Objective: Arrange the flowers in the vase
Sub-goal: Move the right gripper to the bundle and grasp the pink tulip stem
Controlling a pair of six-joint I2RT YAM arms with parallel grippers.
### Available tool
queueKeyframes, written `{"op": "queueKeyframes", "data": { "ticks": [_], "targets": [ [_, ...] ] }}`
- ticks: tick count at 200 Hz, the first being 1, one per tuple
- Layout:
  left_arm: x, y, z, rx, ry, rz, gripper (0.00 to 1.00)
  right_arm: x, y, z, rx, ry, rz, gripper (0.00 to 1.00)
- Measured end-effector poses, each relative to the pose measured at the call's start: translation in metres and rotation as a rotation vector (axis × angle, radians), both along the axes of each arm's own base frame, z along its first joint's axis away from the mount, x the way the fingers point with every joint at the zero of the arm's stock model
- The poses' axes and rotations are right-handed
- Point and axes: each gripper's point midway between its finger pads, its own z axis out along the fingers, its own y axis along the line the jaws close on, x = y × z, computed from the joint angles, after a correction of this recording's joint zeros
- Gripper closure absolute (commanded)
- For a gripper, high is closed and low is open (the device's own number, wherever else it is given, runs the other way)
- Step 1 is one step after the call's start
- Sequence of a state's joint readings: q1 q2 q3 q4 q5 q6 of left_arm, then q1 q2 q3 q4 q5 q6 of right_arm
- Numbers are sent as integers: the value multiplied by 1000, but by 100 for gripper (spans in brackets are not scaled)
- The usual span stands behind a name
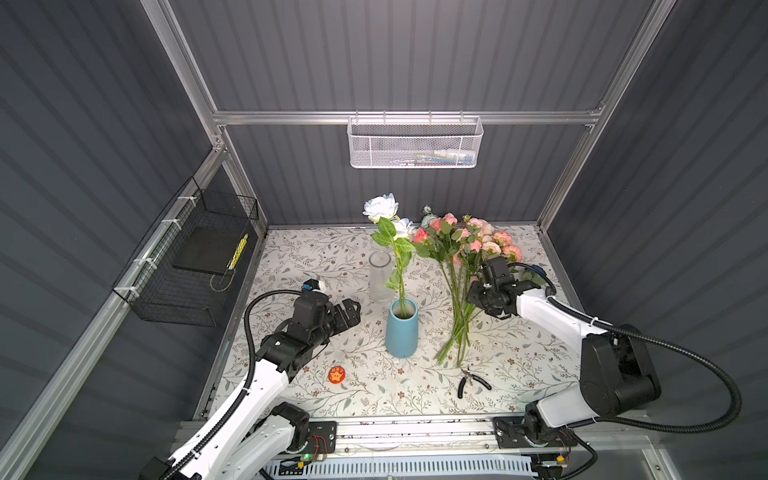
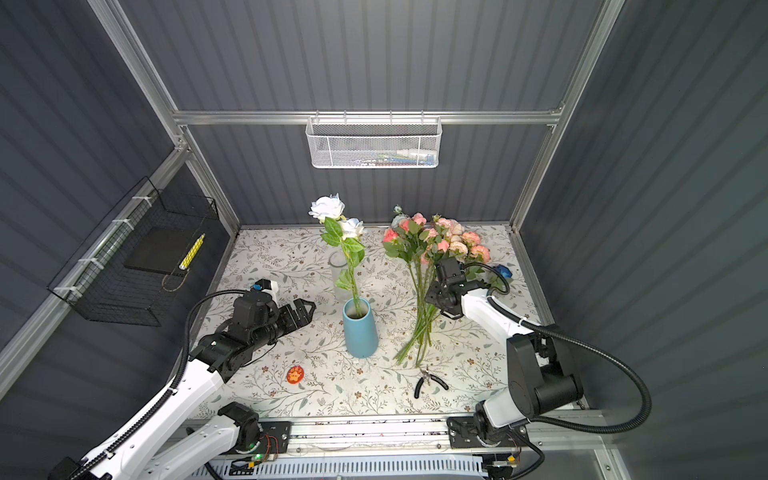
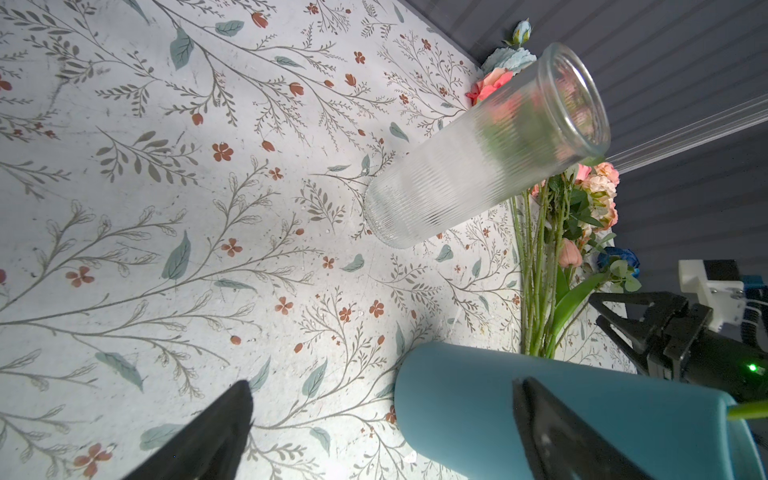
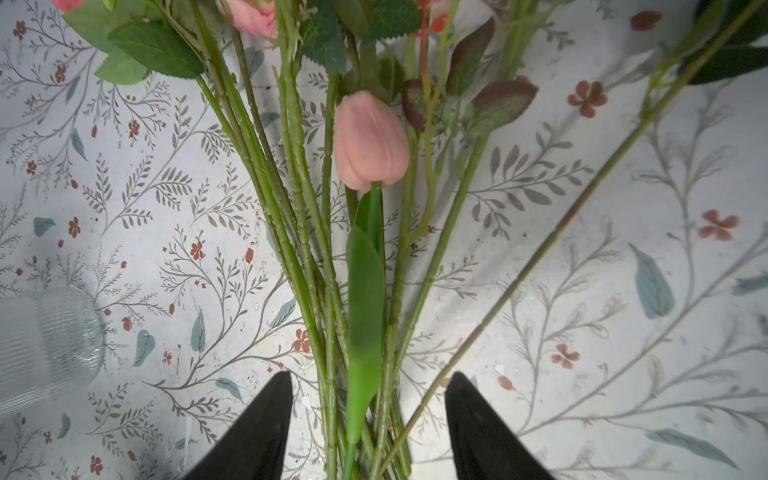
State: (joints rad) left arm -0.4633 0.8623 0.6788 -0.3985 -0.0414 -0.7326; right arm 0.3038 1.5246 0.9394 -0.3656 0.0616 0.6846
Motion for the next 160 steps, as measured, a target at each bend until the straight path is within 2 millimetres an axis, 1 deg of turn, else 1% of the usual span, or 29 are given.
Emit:
{"op": "queueKeyframes", "data": {
  "ticks": [27, 51, 89, 109, 121, 151, 160],
  "targets": [
    [0, 0, -2, 2, 4, 0, 0, 0, 6, -11, 22, 27, 11, 46],
    [1, 0, -6, 8, 15, 0, 0, -1, 12, -16, 31, 34, 24, 49],
    [1, 0, -11, 15, 30, 0, 0, -1, 17, -29, 22, 63, 35, 56],
    [1, 0, -11, 16, 31, 0, 0, -2, 17, -36, 16, 78, 38, 64],
    [1, 0, -11, 16, 31, 0, 0, -2, 18, -39, 15, 84, 39, 71],
    [1, 0, -11, 16, 31, 0, 0, -3, 19, -35, 3, 73, 49, 88],
    [1, 0, -11, 17, 31, 0, 0, -3, 20, -31, -3, 63, 56, 91]
  ]
}}
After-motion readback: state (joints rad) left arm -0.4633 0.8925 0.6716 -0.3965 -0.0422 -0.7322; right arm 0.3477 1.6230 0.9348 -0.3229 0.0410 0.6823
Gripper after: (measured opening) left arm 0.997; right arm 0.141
